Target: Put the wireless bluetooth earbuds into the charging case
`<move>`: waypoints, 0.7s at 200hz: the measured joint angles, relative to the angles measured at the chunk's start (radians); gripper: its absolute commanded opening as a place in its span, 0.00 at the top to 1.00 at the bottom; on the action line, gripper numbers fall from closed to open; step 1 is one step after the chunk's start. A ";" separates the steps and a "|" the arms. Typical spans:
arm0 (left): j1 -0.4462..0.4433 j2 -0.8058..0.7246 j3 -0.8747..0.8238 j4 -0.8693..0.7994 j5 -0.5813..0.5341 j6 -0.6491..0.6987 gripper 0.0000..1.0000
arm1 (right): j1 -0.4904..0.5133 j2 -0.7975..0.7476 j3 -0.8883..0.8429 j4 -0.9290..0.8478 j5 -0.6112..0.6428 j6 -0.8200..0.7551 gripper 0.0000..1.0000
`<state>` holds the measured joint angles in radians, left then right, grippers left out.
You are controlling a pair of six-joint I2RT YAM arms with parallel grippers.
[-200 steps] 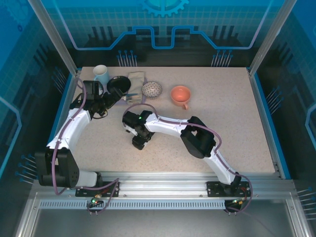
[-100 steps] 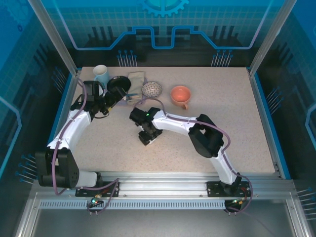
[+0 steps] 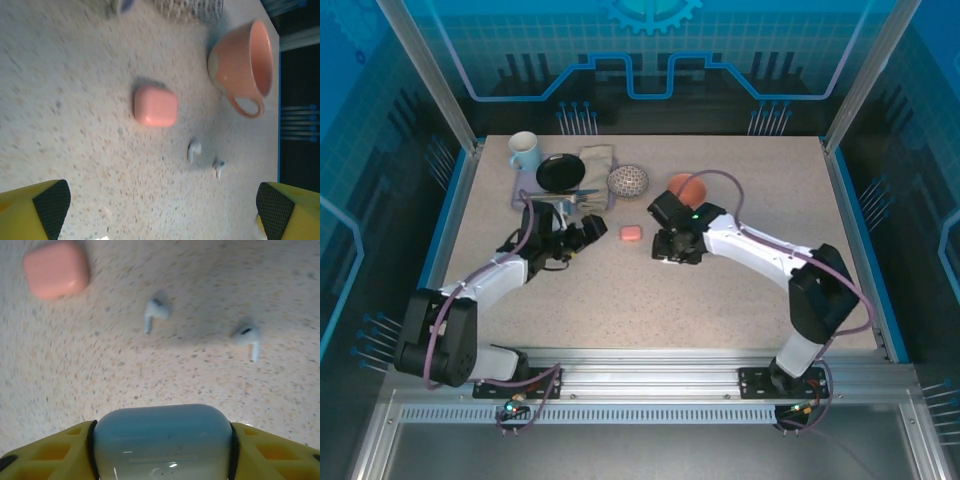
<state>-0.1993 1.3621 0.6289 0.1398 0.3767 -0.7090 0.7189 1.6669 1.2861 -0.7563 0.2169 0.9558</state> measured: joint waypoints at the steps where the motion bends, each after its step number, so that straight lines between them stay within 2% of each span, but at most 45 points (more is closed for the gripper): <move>1: -0.005 0.000 -0.007 0.010 0.002 -0.002 0.01 | -0.001 -0.003 -0.003 0.000 0.000 0.005 0.50; 36: -0.129 0.012 -0.132 0.283 0.006 -0.035 0.01 | -0.038 -0.069 -0.087 0.064 0.011 0.201 0.50; 84: -0.255 0.136 -0.141 0.591 0.007 -0.083 0.06 | -0.068 -0.100 -0.186 0.169 -0.019 0.442 0.50; 140: -0.372 0.305 -0.121 0.788 0.016 -0.137 0.15 | -0.099 -0.103 -0.235 0.295 -0.090 0.610 0.50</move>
<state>-0.5716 1.6669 0.5079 0.9276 0.3923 -0.8459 0.6201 1.5635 1.0512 -0.4610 0.1272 1.5658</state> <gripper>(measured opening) 0.867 0.576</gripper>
